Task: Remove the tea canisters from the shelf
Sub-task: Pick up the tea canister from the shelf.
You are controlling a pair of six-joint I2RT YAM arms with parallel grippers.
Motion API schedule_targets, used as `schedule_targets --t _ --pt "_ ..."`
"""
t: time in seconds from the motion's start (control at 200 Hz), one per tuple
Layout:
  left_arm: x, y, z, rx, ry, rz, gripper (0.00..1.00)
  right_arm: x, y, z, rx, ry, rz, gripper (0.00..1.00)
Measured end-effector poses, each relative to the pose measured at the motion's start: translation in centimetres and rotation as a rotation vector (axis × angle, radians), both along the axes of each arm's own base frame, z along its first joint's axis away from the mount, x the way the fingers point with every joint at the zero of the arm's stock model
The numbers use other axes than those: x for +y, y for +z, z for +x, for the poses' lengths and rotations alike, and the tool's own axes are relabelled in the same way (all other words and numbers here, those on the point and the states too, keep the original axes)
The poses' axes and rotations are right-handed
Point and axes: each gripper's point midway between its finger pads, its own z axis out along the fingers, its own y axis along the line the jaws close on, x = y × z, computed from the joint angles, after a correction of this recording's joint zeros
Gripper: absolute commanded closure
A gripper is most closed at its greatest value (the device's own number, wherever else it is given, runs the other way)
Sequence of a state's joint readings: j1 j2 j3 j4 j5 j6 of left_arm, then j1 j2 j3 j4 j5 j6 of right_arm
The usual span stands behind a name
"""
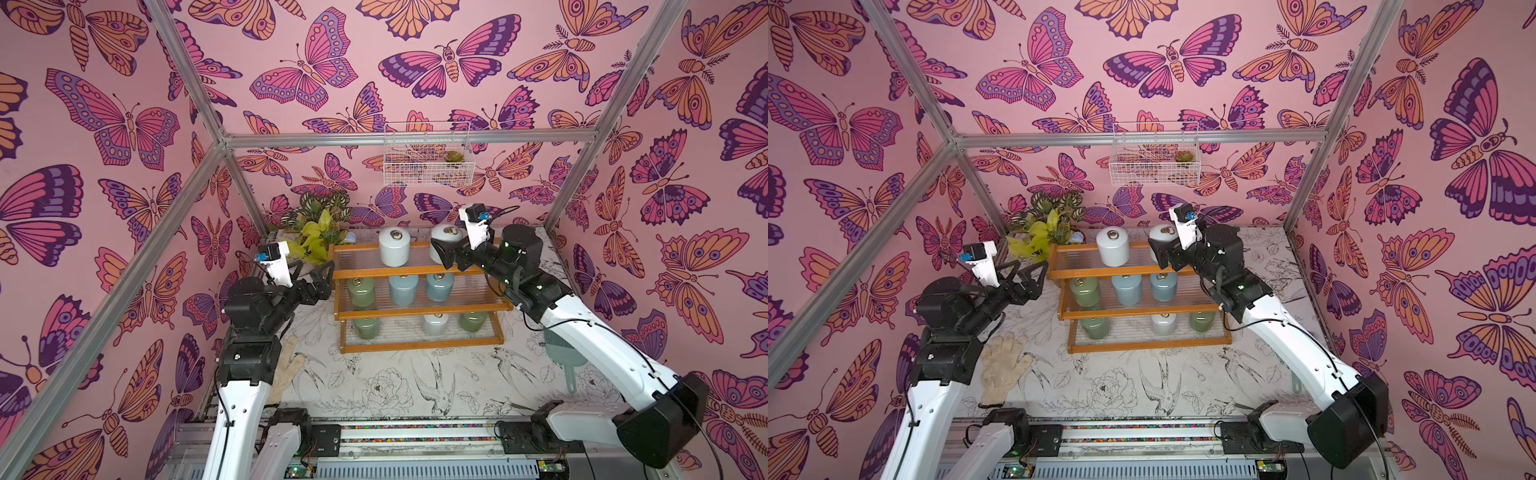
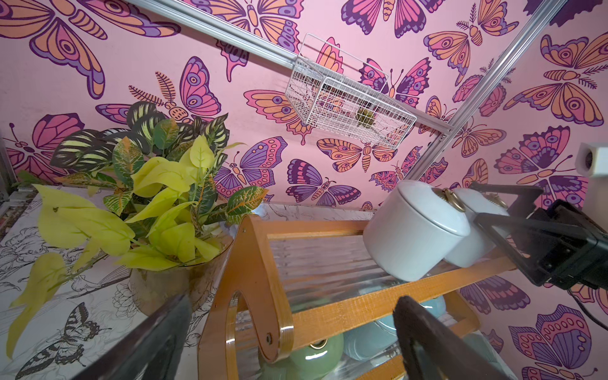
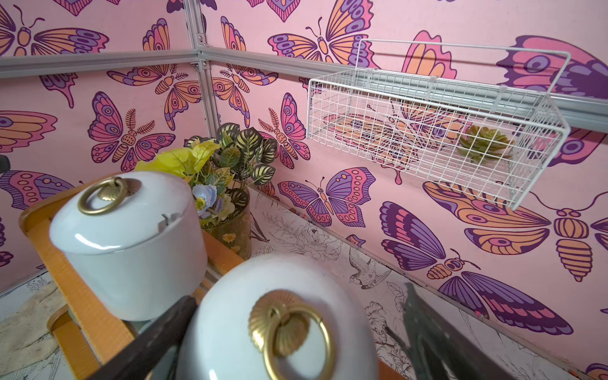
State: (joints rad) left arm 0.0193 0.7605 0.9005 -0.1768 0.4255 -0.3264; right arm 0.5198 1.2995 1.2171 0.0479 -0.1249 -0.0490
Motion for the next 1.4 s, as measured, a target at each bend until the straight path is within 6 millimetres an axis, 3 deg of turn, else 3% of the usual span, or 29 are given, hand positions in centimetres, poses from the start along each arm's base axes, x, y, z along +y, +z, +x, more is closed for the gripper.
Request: schedule_targets --t 0.26,0.466,0.616,0.751,1.147,1.397 --pt "0.0 -0.2 0.0 0.007 -0.001 -0.001 0.01 0.5 -1.0 0.8 0.027 -0.002 0.006 0.01" --pt "0.0 -0.6 0.0 0.015 -0.001 -0.001 0.01 0.8 -1.3 0.7 0.035 0.005 0.009 0.26" --pt "0.0 -0.9 0.1 0.025 -0.001 -0.001 0.01 0.8 -1.3 0.7 0.032 0.005 0.016 0.57" --pt "0.0 -0.9 0.1 0.026 0.000 -0.001 0.01 0.8 -1.2 0.7 0.024 0.008 0.016 0.72" --pt "0.1 -1.1 0.1 0.029 0.007 0.001 0.01 1.3 -1.0 0.3 0.015 0.050 -0.005 0.79" --pt "0.2 -1.4 0.3 0.036 0.011 0.003 0.01 2.0 0.2 -1.2 0.003 0.132 0.016 0.81"
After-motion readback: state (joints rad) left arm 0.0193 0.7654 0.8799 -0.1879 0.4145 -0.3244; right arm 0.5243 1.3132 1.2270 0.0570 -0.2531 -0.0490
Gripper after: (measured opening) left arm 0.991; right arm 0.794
